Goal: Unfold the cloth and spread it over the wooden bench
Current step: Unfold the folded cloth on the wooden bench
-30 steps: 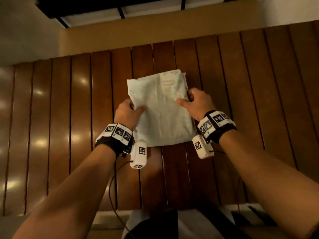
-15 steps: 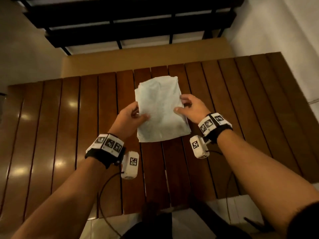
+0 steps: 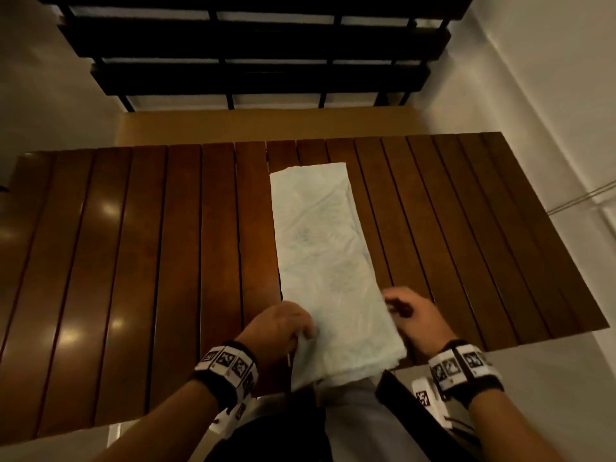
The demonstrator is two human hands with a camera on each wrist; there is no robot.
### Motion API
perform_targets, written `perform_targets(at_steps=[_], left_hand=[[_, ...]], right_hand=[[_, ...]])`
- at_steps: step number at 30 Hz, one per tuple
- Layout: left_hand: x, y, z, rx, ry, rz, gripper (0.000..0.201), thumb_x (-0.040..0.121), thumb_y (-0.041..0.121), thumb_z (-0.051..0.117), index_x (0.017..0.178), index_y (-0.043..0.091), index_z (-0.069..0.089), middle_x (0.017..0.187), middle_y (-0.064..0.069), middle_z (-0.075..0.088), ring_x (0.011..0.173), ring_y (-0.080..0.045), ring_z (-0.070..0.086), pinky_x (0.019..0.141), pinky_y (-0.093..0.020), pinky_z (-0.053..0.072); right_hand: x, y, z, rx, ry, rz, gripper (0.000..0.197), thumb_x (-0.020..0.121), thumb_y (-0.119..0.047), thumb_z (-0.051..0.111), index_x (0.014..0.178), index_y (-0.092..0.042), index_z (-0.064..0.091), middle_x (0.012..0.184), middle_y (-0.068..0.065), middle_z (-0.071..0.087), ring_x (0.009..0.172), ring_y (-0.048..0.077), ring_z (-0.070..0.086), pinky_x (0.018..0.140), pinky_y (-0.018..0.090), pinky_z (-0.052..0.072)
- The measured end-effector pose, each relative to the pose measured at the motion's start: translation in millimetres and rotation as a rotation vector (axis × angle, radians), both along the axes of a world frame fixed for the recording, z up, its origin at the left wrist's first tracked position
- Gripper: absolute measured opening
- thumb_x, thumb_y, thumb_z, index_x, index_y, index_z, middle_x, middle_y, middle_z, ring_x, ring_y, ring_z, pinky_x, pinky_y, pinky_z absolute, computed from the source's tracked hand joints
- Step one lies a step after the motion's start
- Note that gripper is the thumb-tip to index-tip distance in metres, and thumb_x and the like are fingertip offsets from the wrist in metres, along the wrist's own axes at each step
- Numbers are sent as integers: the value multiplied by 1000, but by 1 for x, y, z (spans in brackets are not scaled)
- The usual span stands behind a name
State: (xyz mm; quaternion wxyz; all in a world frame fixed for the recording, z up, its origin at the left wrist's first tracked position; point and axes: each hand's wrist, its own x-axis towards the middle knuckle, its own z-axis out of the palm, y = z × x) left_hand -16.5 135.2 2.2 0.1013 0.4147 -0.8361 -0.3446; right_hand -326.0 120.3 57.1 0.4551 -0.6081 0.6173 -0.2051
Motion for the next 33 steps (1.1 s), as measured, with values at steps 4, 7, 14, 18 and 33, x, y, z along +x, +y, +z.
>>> perform_targets(at_steps=[4, 7, 14, 18, 33], left_hand=[[-11, 3, -1, -61, -233, -92, 34, 82, 15, 52, 104, 36, 68, 122, 12, 59, 118, -11, 49, 107, -32, 40], [-25, -10, 14, 58, -358, -144, 38, 88, 19, 46, 118, 34, 63, 127, 10, 57, 119, -13, 48, 106, -34, 39], [-100, -112, 41, 317, -336, 431, 54, 87, 60, 53, 124, 21, 52, 118, -4, 60, 103, -23, 60, 88, -37, 50], [-147, -180, 31, 223, -334, 674, 86, 79, 75, 50, 132, 7, 39, 130, -16, 49, 112, -35, 56, 93, -46, 49], [-154, -295, 12, 268, -426, 941, 31, 98, 26, 45, 116, 2, 52, 117, -20, 61, 104, -37, 60, 71, -33, 42]], right_hand=[[-6, 6, -25, 110, 333, 140, 31, 91, -8, 59, 100, -37, 66, 101, -5, 64, 93, 12, 61, 90, 36, 50], [-6, -4, -27, 179, 366, 117, 29, 95, -10, 49, 103, -29, 69, 104, 2, 63, 99, 21, 57, 93, 39, 47], [14, -16, -19, 366, 112, -134, 38, 88, -61, 51, 103, -26, 59, 97, -5, 65, 85, 12, 62, 73, 32, 50], [16, -16, -36, 324, 132, -149, 57, 75, -54, 72, 114, -23, 46, 108, -3, 58, 98, 19, 60, 82, 34, 51], [4, -70, -53, 141, 174, -67, 13, 91, -29, 62, 86, -20, 54, 85, 2, 66, 78, 20, 66, 70, 34, 56]])
